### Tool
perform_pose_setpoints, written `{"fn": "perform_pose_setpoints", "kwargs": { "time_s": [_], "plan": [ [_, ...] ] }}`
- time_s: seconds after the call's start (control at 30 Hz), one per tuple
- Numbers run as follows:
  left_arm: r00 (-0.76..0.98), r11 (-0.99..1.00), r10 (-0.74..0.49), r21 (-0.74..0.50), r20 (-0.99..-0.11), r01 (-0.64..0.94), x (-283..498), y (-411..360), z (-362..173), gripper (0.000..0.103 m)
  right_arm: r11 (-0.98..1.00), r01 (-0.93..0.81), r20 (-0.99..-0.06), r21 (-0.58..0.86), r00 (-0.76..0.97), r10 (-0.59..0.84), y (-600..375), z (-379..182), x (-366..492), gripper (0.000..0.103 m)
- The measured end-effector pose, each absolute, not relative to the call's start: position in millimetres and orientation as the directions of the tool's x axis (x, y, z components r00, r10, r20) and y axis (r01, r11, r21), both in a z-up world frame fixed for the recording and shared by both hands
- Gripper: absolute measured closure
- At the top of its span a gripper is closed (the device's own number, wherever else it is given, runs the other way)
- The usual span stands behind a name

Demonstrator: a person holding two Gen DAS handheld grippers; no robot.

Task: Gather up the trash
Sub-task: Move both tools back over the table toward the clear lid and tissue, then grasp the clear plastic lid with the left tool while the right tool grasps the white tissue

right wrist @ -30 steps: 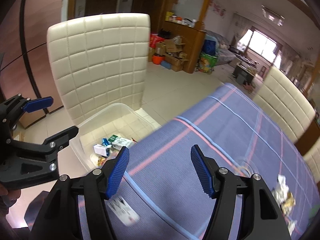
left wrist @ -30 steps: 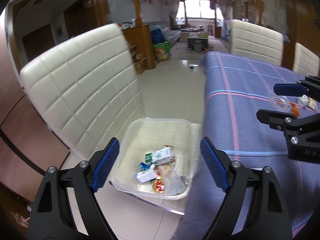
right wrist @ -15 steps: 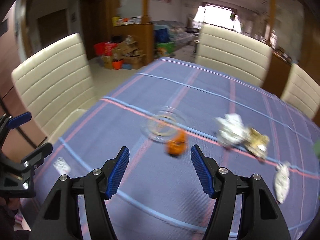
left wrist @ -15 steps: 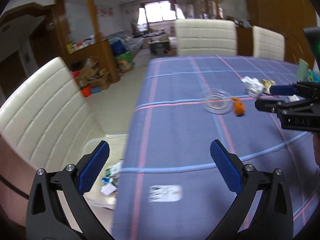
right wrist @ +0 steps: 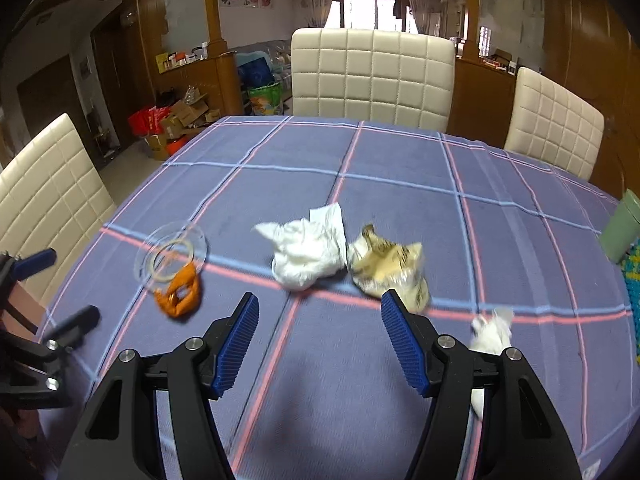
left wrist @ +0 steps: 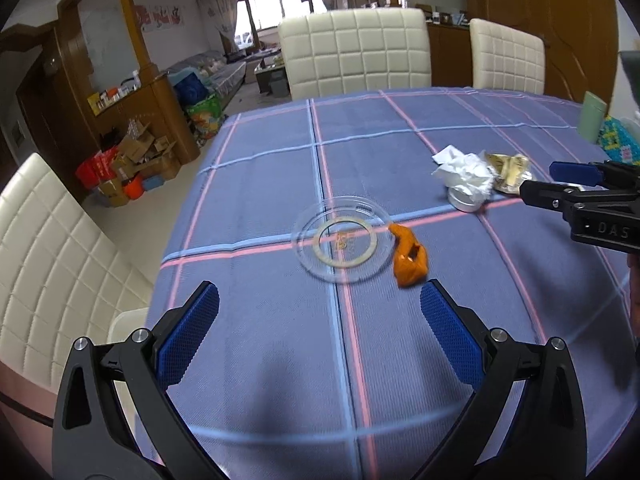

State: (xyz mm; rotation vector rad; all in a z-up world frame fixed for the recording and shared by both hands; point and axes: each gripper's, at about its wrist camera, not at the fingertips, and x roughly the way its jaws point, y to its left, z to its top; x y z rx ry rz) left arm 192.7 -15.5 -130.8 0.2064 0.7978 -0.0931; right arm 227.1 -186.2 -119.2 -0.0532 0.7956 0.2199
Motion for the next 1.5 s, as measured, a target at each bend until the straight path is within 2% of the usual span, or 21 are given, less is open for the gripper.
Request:
{"fn": "perform_pose_setpoints", "kwargs": {
  "time_s": [0.3,0.37,0.4,0.43,0.63,1.0,1.13,1.33,1.37,1.4,1.43,1.47,1.5],
  "plan": [
    [0.655,0.989,0.007,0.1,-0.755,0.105,240,5,-148,0.004,0.961,-0.274,-0.736,0.022,0.647,0.201,-158,-136,277,0.05],
    [0.646,0.989,-0.002,0.094,-0.764,0.114,244,5,-152,0.004,0.961,-0.277,-0.761,0.02,0.619,0.194,-155,-145,288,0.07],
    [0.643,0.988,-0.008,0.093,-0.766,0.123,246,4,-154,0.004,0.959,-0.281,-0.77,0.021,0.607,0.195,-154,-147,290,0.096],
    [0.641,0.987,-0.011,0.094,-0.767,0.129,246,3,-155,0.004,0.959,-0.284,-0.77,0.016,0.609,0.193,-153,-150,290,0.099],
    [0.626,0.978,-0.026,0.11,-0.779,0.177,247,-8,-167,0.004,0.96,-0.279,-0.733,-0.011,0.656,0.182,-155,-146,279,0.101],
    [0.601,0.96,-0.028,0.147,-0.799,0.24,255,-28,-179,0.004,0.957,-0.29,-0.718,-0.009,0.668,0.196,-157,-139,272,0.101],
    [0.621,0.955,0.005,0.188,-0.784,0.229,262,-33,-178,0.003,0.955,-0.297,-0.711,-0.002,0.672,0.208,-158,-138,272,0.101],
    [0.61,0.968,0.006,0.158,-0.792,0.195,280,-25,-178,0.004,0.956,-0.292,-0.691,0.012,0.689,0.22,-164,-132,271,0.101],
    [0.613,0.969,0.004,0.154,-0.79,0.192,281,-24,-178,0.005,0.956,-0.295,-0.688,0.013,0.691,0.223,-164,-131,270,0.101],
    [0.614,0.97,-0.006,0.146,-0.789,0.197,281,-24,-178,0.014,0.955,-0.298,-0.687,0.013,0.691,0.225,-163,-130,270,0.101],
    [0.614,0.969,-0.026,0.13,-0.789,0.209,279,-23,-177,0.016,0.953,-0.303,-0.687,0.012,0.69,0.228,-162,-130,270,0.101],
    [0.622,0.967,-0.018,0.144,-0.783,0.209,278,-25,-176,0.026,0.952,-0.307,-0.687,0.01,0.69,0.23,-159,-130,270,0.101],
    [0.626,0.965,-0.015,0.153,-0.78,0.214,277,-26,-176,0.047,0.95,-0.311,-0.687,0.009,0.689,0.231,-158,-130,269,0.101]
  ]
}}
